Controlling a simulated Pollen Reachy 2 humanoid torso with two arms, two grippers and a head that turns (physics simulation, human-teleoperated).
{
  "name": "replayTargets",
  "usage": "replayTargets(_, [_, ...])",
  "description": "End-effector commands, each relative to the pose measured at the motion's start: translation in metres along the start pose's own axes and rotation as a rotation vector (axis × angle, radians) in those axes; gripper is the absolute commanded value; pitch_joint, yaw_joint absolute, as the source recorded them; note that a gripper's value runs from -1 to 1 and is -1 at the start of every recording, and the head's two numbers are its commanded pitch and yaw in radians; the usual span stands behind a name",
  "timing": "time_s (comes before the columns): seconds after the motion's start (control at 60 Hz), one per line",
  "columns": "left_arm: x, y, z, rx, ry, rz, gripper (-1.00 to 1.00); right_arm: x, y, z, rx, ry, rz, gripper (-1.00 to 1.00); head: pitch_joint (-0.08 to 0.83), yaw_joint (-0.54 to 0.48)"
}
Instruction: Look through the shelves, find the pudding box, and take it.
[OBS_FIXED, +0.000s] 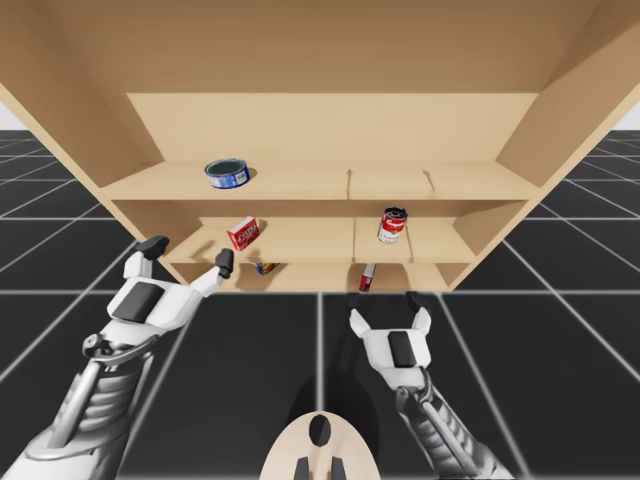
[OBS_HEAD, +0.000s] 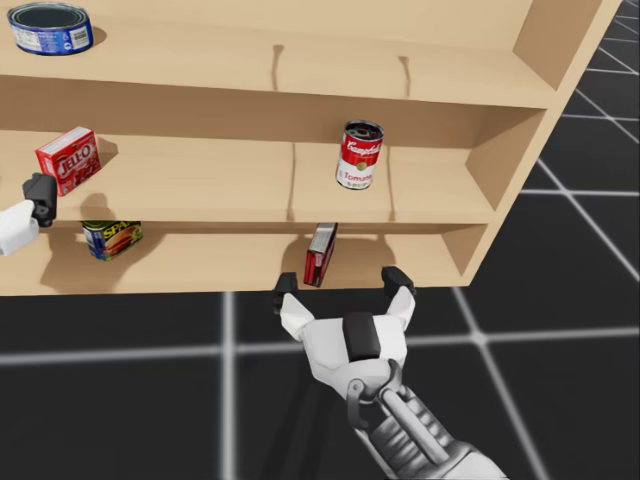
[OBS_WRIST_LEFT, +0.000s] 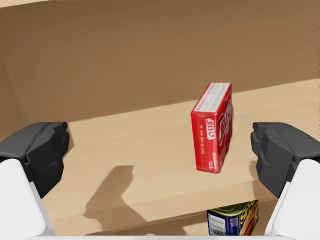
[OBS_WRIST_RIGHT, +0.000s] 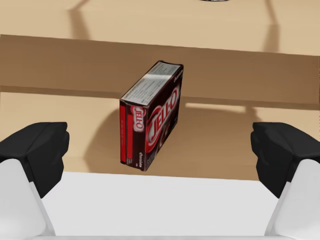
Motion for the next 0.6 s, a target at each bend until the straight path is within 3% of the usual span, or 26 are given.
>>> replayTargets(0.017, [0.0,-0.002,0.001,-0.008,0.006,-0.002,-1.0,-0.006,0.059,-0.023,-0.064,0.068,-0.179,-1.0,0.585,-0.2])
replayTargets(0.317, [0.002,-0.003,0.003,-0.003,0.001,0.0,-1.0,-0.01,0.092,-0.069,-0.068,0.112,-0.192,-1.0,0.591,-0.19])
replayTargets(0.467, [0.001,-0.004,0.004,-0.004,0.004,0.001,-1.0,-0.019,0.101,-0.088,-0.07,0.195,-0.227,-1.0,0.595,-0.18])
replayTargets(0.6, [0.002,-0.005,0.004,-0.007,0.004,0.0,-1.0,-0.026,0.109,-0.097,-0.048,0.241,-0.217,-1.0,0.6,-0.18])
